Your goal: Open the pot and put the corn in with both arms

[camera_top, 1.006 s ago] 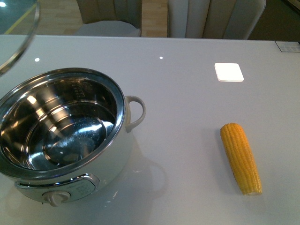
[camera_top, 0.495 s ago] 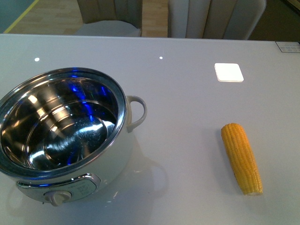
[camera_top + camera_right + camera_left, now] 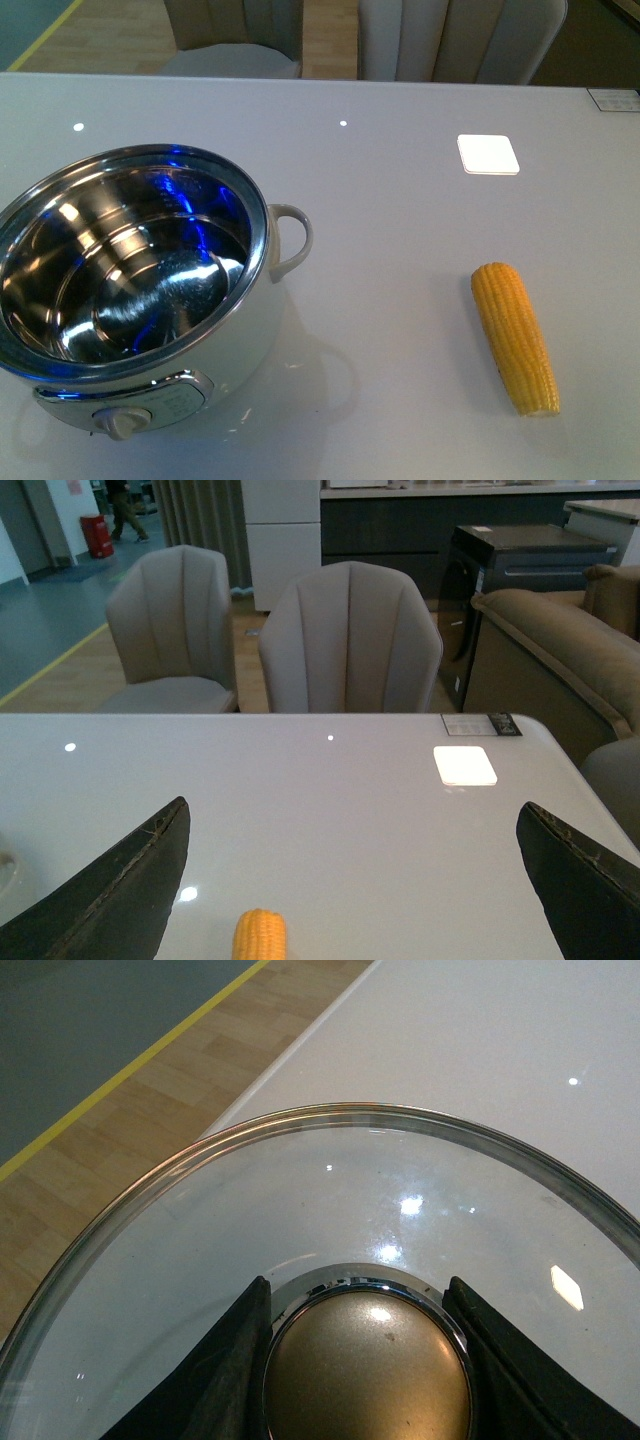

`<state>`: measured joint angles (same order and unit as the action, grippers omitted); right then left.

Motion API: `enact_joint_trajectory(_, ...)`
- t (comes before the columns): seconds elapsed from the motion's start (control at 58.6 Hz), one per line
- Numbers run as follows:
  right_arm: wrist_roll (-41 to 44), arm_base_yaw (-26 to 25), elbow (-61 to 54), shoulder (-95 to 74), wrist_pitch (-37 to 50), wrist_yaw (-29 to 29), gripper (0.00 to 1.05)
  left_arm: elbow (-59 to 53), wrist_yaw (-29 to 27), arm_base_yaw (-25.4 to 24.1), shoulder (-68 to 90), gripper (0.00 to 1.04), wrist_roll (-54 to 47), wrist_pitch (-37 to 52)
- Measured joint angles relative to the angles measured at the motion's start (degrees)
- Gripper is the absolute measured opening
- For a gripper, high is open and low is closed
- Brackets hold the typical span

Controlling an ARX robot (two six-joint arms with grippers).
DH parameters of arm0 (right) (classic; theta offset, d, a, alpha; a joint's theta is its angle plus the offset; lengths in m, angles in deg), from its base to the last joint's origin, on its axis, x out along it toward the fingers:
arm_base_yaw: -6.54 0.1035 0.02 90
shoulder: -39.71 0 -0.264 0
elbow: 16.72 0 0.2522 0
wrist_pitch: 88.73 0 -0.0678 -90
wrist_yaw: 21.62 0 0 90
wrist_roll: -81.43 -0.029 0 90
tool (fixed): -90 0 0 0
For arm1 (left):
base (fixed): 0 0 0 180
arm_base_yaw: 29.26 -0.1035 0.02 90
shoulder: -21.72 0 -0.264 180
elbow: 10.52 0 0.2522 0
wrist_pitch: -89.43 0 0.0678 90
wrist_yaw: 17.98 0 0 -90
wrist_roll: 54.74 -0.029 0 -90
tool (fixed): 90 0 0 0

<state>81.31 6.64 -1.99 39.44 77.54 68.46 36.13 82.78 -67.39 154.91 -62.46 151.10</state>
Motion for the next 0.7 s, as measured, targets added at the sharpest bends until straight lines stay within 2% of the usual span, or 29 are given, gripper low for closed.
enact_joint_trajectory(0.699, 0.0, 0.0, 0.0, 0.0, 0.0, 0.0, 0.96, 10.3, 0.4, -1.4, 13.8, 0.45, -1.8, 0.6)
